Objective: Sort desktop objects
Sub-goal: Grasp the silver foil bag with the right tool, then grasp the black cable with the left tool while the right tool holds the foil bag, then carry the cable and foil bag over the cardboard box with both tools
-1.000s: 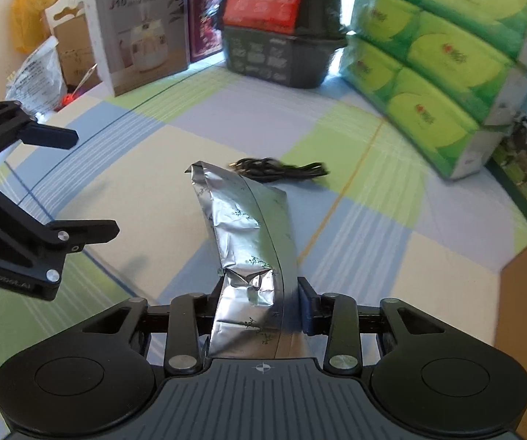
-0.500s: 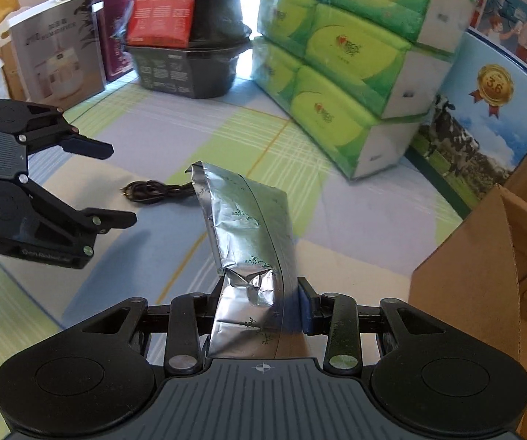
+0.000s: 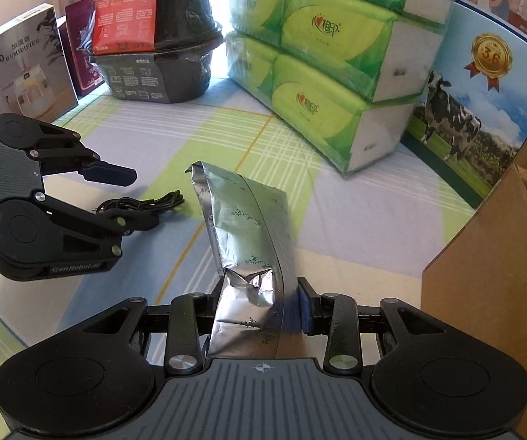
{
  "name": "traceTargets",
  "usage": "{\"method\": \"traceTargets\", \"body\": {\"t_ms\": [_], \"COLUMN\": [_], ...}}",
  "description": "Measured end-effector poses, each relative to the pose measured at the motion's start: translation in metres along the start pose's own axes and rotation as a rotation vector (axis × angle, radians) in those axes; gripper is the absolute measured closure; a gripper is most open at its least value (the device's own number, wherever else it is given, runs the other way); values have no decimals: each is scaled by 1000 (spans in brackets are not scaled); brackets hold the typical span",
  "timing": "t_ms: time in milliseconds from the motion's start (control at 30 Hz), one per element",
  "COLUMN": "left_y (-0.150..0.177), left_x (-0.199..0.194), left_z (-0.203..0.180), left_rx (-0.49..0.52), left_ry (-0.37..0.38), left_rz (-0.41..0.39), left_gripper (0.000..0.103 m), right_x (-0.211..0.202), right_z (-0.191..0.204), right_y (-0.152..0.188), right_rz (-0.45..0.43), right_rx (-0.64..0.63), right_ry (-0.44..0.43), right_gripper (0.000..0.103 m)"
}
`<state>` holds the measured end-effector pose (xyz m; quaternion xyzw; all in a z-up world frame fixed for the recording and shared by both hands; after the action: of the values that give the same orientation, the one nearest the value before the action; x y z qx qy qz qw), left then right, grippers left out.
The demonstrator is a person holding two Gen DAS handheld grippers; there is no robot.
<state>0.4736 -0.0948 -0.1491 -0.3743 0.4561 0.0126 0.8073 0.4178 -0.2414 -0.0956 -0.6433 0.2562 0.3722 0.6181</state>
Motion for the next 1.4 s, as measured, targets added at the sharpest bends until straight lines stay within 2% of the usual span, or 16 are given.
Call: {"method": "traceTargets", "body": {"t_ms": [33,67,133,267,533,733,967,1067,1400], "left_y": [0,1,2,12,40,60,74,80,79], "left_x": [0,0,-4,-19,-74,-127,-190,-217,-287], "left_z": [-1,-2,-7,-15,-61,-91,-128,-139,-171], "left_rx": [-6,-8,-14,-106,-210,-313,-332,-386,-465], "left_ry": [5,4,-15,-25,-24,-36,-88,-78,-94], "left_rz": [2,4,16,32,47,40,60,57,18], "left_gripper": [84,89,89,90,90,90,90,90,90], "right_x": [0,-1,-2,-7,-38,-80,-141,-168,-249], "right_z": [0,0,2,3,11,17,22,25,31], "right_y": [0,1,3,8,38,72,109,120,149], "right_rz": [-1,-3,-8,-17,-14,-5,-15,-29,-95], "right_rx": [4,5,4,15,58,83,100,96,109], "right_ry": [-1,-1,-3,-6,-50,-78,-80,-83,-95], "right_gripper": [69,69,69,69,69,69,69,69,69]}}
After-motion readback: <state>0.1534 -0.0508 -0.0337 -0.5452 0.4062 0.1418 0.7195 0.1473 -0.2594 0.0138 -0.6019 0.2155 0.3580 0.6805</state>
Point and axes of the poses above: each gripper's, at about its wrist camera, not at the fingertips, and x roughly the way its jaws point, z to its left, y to its underside, the point moved 2 cm from there along x, roughly the way its jaws point, and after that the axes turned 8 degrees about x, right-handed, at the moved point
